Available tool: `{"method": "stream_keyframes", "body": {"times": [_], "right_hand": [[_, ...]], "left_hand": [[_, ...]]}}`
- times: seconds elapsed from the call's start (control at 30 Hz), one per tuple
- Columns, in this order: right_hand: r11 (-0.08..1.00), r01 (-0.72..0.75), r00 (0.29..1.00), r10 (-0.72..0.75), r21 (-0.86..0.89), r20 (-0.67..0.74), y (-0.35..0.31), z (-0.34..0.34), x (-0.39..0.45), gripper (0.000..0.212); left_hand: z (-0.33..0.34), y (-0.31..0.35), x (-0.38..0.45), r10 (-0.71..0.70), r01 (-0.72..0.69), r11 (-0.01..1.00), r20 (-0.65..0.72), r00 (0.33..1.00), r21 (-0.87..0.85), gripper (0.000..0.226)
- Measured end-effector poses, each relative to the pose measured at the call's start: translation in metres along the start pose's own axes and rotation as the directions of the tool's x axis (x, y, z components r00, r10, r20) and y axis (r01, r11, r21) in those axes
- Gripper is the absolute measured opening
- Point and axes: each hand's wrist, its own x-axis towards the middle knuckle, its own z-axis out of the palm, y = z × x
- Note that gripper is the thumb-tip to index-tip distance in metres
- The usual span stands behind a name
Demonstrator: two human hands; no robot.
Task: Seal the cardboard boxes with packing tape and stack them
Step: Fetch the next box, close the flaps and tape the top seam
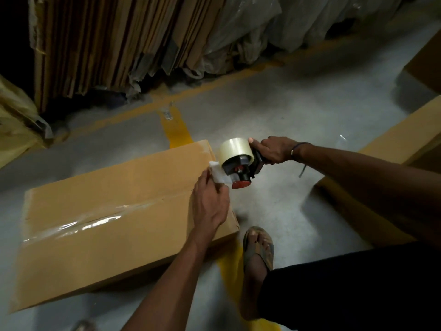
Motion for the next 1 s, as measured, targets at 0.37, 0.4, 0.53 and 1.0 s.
{"method": "stream_keyframes", "body": {"times": [0.37, 0.4, 0.53, 1.0], "right_hand": [[0.997, -0.076, 0.992, 0.072, 0.034, 0.099, -0.008, -0.005, 0.015, 0.092], [0.995, -0.091, 0.991, 0.086, 0.042, 0.099, -0.01, -0.004, 0.015, 0.091], [0.992, -0.125, 0.99, 0.123, 0.021, 0.073, -0.015, 0.001, 0.015, 0.089], [0.914, -0.285, 0.953, 0.237, -0.288, -0.19, 0.009, -0.033, 0.001, 0.072]], "left_hand": [[0.008, 0.03, 0.142, -0.42, 0.555, 0.814, 0.487, 0.766, -0.17, 0.142], [0.004, 0.039, 0.136, -0.48, 0.576, 0.806, 0.417, 0.771, -0.137, 0.15], [-0.017, 0.066, 0.107, -0.507, 0.552, 0.821, 0.257, 0.822, -0.147, 0.14], [-0.022, 0.059, 0.093, -0.321, 0.357, 0.934, 0.389, 0.864, -0.021, 0.137]]}}
